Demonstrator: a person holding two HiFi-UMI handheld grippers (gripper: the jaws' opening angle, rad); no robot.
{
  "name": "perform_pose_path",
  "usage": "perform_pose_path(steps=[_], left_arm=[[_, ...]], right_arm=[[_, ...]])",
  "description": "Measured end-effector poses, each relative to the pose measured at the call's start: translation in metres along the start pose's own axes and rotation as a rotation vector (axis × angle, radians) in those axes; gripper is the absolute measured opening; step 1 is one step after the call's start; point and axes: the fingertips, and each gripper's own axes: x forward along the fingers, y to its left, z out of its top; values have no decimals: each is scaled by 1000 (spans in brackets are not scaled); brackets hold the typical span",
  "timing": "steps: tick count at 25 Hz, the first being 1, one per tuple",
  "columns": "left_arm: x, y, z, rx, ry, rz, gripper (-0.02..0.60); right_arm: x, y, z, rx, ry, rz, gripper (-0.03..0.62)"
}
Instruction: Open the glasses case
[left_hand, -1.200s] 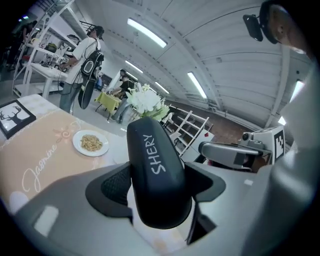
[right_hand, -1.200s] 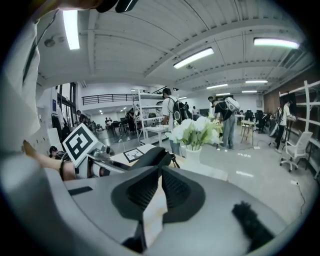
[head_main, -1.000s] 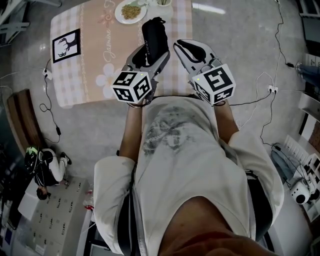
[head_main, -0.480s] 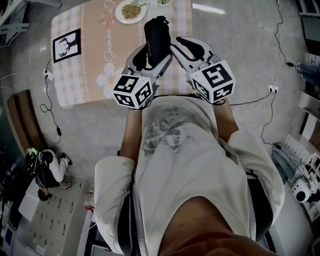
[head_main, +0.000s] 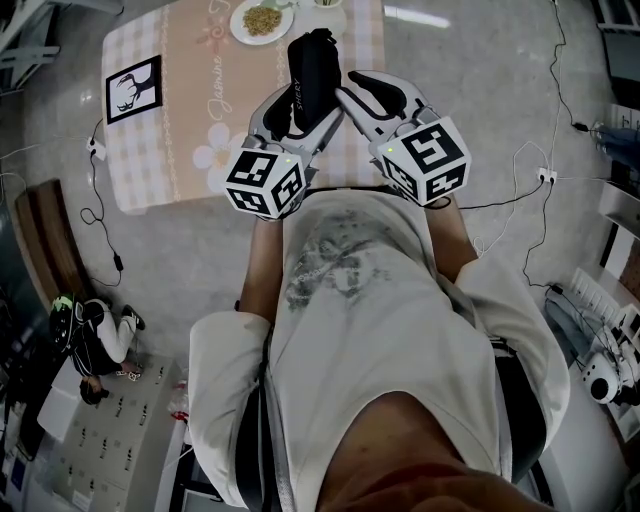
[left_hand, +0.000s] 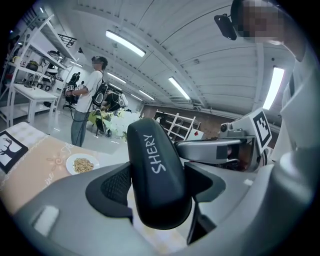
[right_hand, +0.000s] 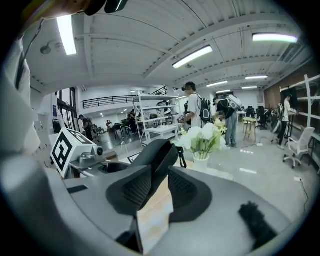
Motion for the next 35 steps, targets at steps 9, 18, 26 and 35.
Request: perform_pose_path(steps=[9,18,26,35], left_arm=[[-8,1,10,41,-38,9,333],[-14,-4,15,89,-80,4,322],[-21,-5,20,114,-105,2,313],[-20,-5,20,84,-102,4,344]], right_arm=[[3,5,4,30,15,7,107],[8,6,5,150,36,48,112],[11,8,10,157,12,27,123],[15,3,16,89,-4,-49,81]])
